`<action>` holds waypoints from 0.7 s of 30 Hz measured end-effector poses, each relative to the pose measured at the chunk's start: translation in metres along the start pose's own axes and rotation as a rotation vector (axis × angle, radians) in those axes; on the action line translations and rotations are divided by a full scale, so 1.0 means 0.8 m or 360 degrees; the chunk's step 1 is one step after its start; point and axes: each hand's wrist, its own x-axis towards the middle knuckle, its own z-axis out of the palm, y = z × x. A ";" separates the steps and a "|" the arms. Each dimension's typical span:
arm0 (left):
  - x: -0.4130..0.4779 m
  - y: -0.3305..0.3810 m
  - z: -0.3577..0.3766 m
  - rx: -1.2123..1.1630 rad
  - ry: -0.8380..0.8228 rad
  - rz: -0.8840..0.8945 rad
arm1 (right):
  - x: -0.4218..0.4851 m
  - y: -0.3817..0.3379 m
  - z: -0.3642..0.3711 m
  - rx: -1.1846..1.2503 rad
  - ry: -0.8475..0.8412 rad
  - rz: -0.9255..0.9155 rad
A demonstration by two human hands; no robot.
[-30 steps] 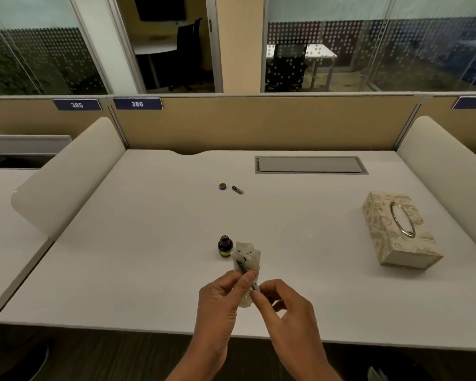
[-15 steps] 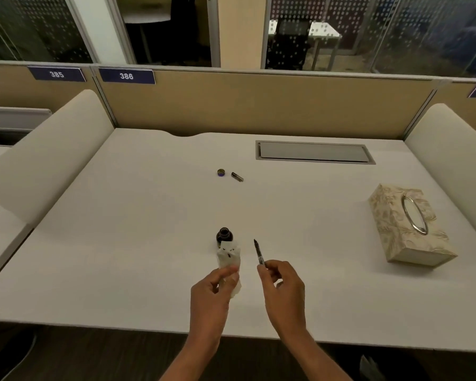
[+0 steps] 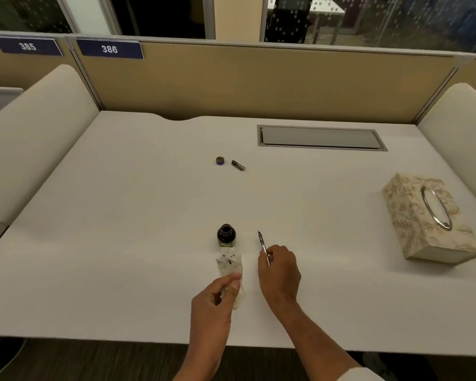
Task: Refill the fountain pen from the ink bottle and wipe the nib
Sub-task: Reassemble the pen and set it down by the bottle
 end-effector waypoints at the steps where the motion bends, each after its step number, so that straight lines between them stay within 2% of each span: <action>1: 0.002 -0.002 0.000 -0.0002 -0.0009 0.0001 | 0.001 0.001 0.005 -0.0039 0.0002 -0.0004; 14: 0.009 -0.015 -0.001 0.0035 -0.0043 0.0029 | 0.003 0.006 0.023 -0.0185 -0.0003 -0.0036; 17: 0.009 -0.017 -0.001 0.0046 -0.0044 0.0039 | 0.002 0.007 0.022 -0.0198 0.0008 -0.0083; 21: 0.009 -0.021 -0.002 0.0042 -0.0047 0.0039 | -0.001 0.013 0.021 -0.0407 0.0040 -0.0222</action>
